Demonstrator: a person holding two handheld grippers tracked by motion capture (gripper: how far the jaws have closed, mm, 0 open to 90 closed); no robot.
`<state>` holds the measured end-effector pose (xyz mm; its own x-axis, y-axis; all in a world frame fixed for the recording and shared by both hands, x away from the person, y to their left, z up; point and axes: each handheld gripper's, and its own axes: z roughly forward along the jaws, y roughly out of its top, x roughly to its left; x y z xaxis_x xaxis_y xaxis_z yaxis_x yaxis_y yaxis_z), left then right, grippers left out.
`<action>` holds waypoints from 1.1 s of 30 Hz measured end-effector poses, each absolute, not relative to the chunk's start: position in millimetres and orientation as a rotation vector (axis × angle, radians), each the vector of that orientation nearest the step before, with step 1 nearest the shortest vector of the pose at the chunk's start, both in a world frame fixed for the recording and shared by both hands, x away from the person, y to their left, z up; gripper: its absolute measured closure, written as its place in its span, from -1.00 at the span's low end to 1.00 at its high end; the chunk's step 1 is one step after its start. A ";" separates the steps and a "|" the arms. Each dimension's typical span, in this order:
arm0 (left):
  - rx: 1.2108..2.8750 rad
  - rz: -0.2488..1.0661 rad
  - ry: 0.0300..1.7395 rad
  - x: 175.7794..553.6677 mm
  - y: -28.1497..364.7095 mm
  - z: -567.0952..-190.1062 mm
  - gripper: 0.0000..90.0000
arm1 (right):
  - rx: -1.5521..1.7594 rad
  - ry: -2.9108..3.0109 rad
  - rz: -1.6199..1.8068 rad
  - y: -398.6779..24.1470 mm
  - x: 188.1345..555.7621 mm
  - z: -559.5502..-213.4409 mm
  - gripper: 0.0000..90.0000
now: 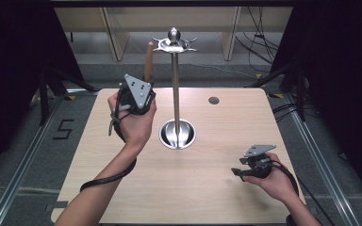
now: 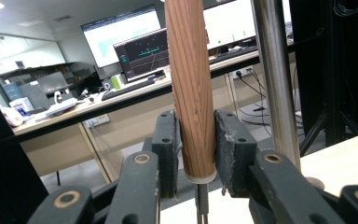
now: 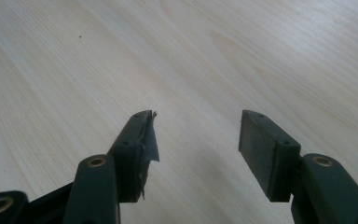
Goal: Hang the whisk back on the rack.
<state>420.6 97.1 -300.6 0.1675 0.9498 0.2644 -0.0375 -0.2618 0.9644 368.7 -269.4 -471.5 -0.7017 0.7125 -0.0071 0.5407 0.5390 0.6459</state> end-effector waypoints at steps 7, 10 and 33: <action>1.476 1.333 0.897 416.5 91.2 -302.3 0.50 | 1.052 2.510 0.914 -269.4 368.6 -471.4 0.02; 1.484 1.359 0.886 415.0 89.7 -302.6 0.48 | 1.053 2.510 0.914 -269.5 368.6 -471.4 0.02; 1.554 1.458 0.794 412.6 77.4 -306.9 0.36 | 1.058 2.514 0.914 -269.3 368.2 -471.1 0.02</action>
<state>412.6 77.4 -306.9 0.1221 0.8820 0.4551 -0.0959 -0.4459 0.8899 368.2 -269.3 -471.1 -0.6994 0.7147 0.0007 0.5484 0.5360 0.6419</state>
